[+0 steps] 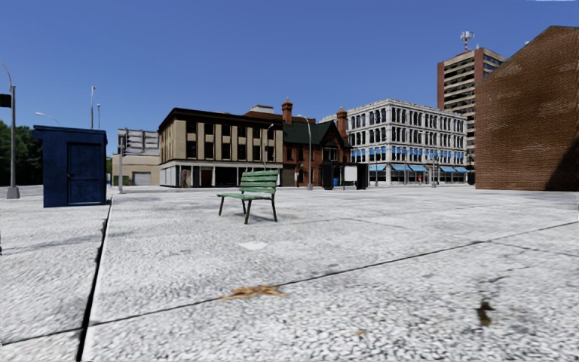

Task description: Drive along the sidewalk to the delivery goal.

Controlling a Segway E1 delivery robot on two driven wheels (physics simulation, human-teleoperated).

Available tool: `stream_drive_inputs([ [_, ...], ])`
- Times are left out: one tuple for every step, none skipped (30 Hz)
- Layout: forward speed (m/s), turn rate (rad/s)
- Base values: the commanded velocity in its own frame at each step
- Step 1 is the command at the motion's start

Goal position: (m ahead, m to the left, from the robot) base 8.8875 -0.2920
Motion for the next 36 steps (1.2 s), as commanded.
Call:
stream_drive_inputs([
  [1.04,-0.22],
  [1.04,-0.22],
  [1.04,-0.22],
  [1.04,-0.22],
  [1.04,-0.22],
  [1.04,-0.22],
  [1.04,-0.22],
  [1.04,-0.22],
  [1.04,-0.22],
  [1.04,-0.22],
  [1.04,-0.21],
  [1.04,-0.21],
  [1.04,-0.21],
  [1.04,-0.21],
  [1.04,-0.21],
  [1.04,-0.21],
  [1.04,-0.20],
  [1.04,-0.20],
  [1.04,-0.20],
  [1.04,-0.20],
  [1.04,-0.20],
  [1.04,-0.20],
  [1.04,-0.20],
  [1.04,-0.20],
  [1.04,-0.20],
  [1.04,-0.20],
  [1.04,-0.20],
  [1.04,-0.20],
  [1.04,-0.20],
  [1.04,-0.20],
  [1.04,-0.20],
  [1.04,-0.20],
  [1.04,-0.20],
  [1.04,-0.20],
  [1.04,-0.20],
  [1.04,-0.20],
])
